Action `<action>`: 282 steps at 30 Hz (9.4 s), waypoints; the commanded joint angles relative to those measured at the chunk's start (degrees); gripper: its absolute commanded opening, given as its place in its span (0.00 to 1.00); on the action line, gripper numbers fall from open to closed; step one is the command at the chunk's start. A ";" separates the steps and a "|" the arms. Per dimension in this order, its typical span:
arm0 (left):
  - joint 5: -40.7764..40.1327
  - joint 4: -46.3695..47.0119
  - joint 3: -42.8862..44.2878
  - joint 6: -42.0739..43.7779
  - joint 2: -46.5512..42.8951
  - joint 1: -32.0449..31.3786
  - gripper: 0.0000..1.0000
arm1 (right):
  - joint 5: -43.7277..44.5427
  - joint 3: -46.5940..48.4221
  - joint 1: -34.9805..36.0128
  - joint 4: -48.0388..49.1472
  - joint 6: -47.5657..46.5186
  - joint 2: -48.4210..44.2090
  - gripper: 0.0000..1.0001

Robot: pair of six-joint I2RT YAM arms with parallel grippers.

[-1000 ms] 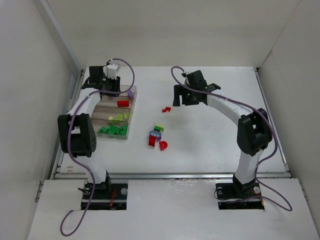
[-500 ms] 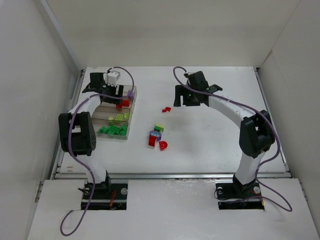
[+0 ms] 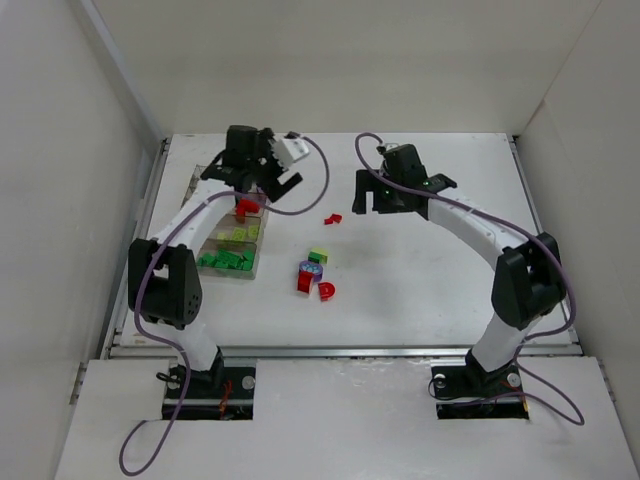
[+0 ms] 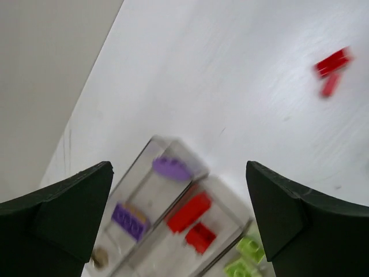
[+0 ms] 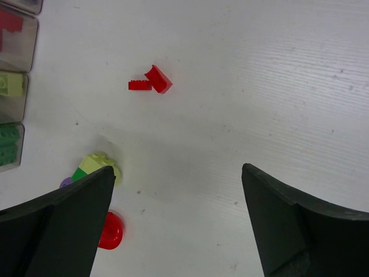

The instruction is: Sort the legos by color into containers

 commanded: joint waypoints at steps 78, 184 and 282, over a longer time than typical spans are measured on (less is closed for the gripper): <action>-10.79 -4.55 -0.20 -22.49 6.99 8.69 0.26 | -1.87 -0.48 -6.06 2.99 -3.77 -6.08 1.00; -5.34 -11.94 23.09 -28.56 22.81 -19.96 0.00 | 9.90 -15.25 -13.53 -3.43 7.74 -36.49 1.00; 0.20 -19.85 -24.81 -18.60 -28.97 -19.87 0.83 | 9.21 -11.21 8.35 -0.35 7.29 -15.49 1.00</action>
